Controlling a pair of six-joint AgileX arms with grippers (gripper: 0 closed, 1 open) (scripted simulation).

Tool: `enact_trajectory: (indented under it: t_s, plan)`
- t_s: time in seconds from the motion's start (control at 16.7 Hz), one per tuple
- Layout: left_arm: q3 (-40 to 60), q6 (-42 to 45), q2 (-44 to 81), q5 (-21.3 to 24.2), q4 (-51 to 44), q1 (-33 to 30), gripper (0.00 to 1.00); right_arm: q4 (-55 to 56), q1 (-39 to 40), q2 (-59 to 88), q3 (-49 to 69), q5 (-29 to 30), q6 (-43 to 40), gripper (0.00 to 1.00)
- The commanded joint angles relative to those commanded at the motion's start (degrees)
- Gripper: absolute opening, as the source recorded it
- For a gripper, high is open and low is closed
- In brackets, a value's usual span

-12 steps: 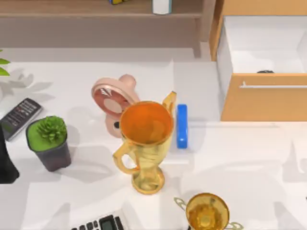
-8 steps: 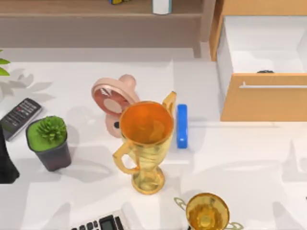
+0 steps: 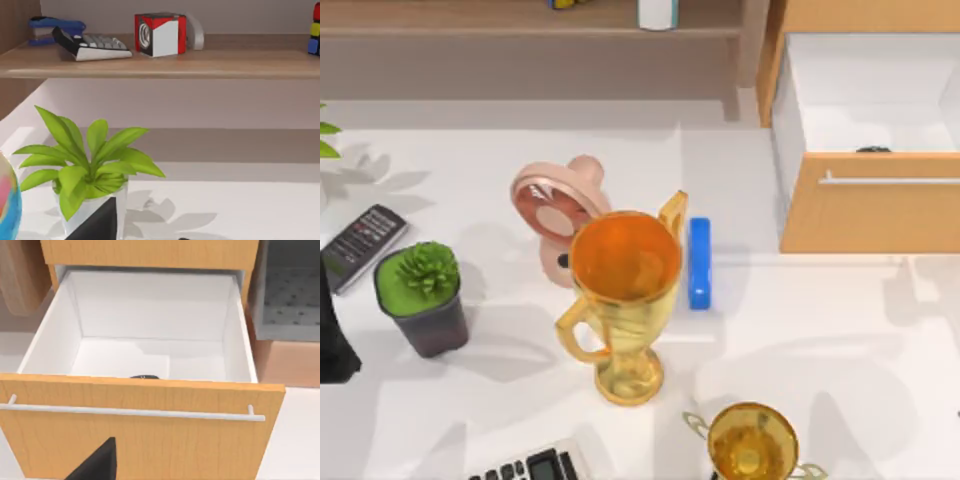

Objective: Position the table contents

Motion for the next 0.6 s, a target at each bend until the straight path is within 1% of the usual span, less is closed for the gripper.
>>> enact_trajectory:
  t_s: [0.6]
  plan:
    - [0.0,0.0,0.0,0.0,0.0,0.0,1.0,-30.71,2.88,64.51,56.53,0.91,-0.93,1.0]
